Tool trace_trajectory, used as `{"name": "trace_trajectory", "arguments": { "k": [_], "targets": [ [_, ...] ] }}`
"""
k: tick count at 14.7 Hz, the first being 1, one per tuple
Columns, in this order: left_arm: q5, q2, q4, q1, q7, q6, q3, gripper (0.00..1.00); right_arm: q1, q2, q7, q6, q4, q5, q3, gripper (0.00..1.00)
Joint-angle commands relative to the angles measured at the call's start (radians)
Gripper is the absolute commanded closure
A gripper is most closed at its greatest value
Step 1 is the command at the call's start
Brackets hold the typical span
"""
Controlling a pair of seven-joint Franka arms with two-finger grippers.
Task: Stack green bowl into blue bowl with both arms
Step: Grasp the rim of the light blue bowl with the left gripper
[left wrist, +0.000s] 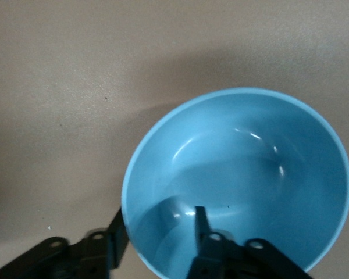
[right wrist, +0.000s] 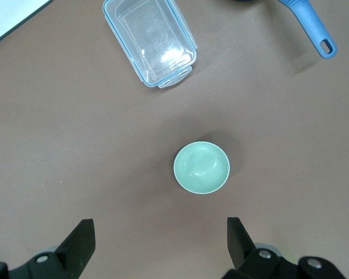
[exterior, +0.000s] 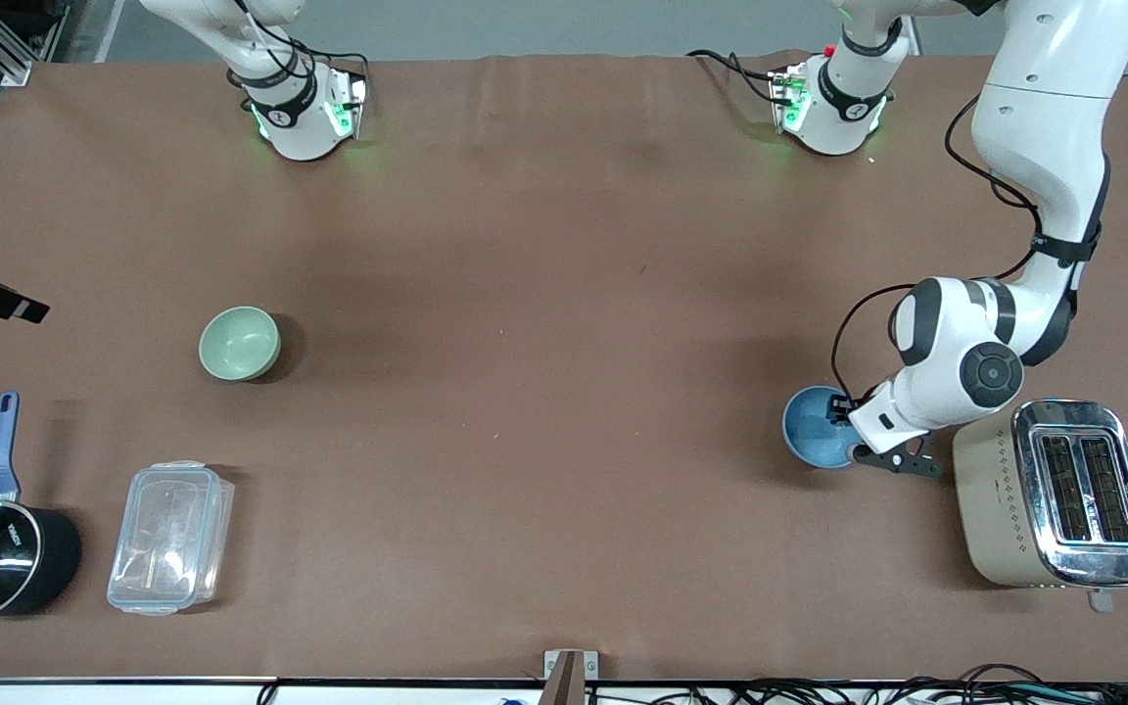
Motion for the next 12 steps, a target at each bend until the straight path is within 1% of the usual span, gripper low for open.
{"name": "trace_trajectory", "arguments": {
  "k": [1,2,6,10,12],
  "targets": [
    [0.016,-0.004,0.008,0.002,-0.007,0.01,-0.001,1.0,-0.003,-0.001,0.04,-0.002,0.009,0.024,0.005,0.0],
    [0.017,-0.004,0.016,0.002,-0.004,0.01,-0.001,1.0,0.001,-0.001,0.046,-0.002,0.009,0.024,0.005,0.0],
    [0.017,-0.01,0.049,-0.006,0.002,0.004,-0.002,1.0,0.035,0.0,0.208,0.019,0.011,0.039,0.011,0.0],
    [0.017,-0.026,0.1,-0.013,0.005,-0.026,-0.01,1.0,0.069,0.003,0.245,0.021,0.011,0.032,0.01,0.0],
    [0.013,-0.03,0.156,-0.015,-0.006,-0.08,-0.042,1.0,0.087,0.007,0.296,0.022,0.012,0.027,0.011,0.0]
  ]
}}
